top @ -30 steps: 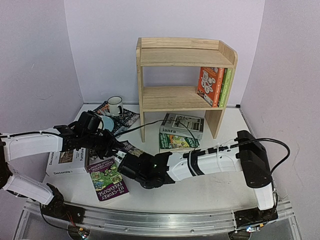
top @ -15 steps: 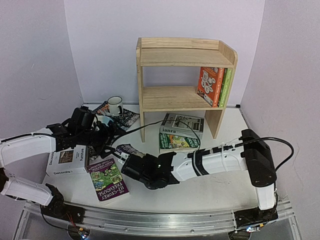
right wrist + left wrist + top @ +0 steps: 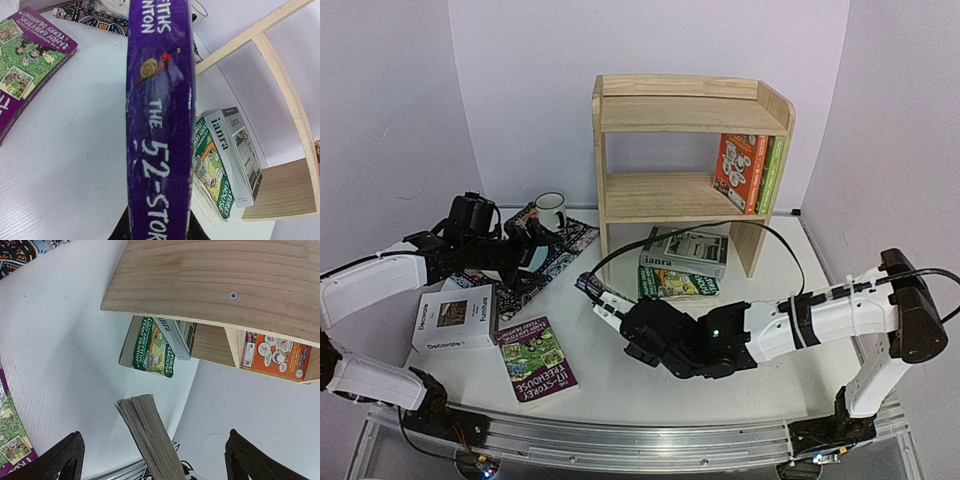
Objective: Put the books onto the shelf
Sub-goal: Pass from the left arm to the right
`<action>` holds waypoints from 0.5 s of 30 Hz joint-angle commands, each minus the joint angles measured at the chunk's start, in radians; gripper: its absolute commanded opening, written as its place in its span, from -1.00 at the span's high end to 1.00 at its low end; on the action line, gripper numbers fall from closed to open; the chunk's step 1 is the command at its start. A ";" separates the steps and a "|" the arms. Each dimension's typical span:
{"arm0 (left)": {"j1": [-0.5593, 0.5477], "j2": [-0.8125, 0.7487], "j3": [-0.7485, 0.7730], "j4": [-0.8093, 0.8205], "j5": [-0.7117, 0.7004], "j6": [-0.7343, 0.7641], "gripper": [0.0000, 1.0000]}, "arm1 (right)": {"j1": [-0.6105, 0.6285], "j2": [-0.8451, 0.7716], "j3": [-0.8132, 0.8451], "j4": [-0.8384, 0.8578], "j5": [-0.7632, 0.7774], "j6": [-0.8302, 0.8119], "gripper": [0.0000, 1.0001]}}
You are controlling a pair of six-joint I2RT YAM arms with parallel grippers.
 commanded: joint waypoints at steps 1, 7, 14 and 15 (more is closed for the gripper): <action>0.000 0.029 0.024 0.111 0.128 -0.038 -0.99 | 0.003 -0.063 -0.030 0.207 0.009 -0.052 1.00; -0.004 0.046 -0.021 0.197 0.178 -0.131 -0.99 | 0.003 -0.071 -0.065 0.319 -0.008 -0.135 1.00; -0.017 0.062 -0.040 0.228 0.188 -0.175 -0.92 | 0.003 -0.023 -0.022 0.369 0.016 -0.230 1.00; -0.017 0.061 -0.044 0.227 0.184 -0.177 -0.92 | 0.003 -0.019 -0.016 0.374 0.023 -0.244 1.00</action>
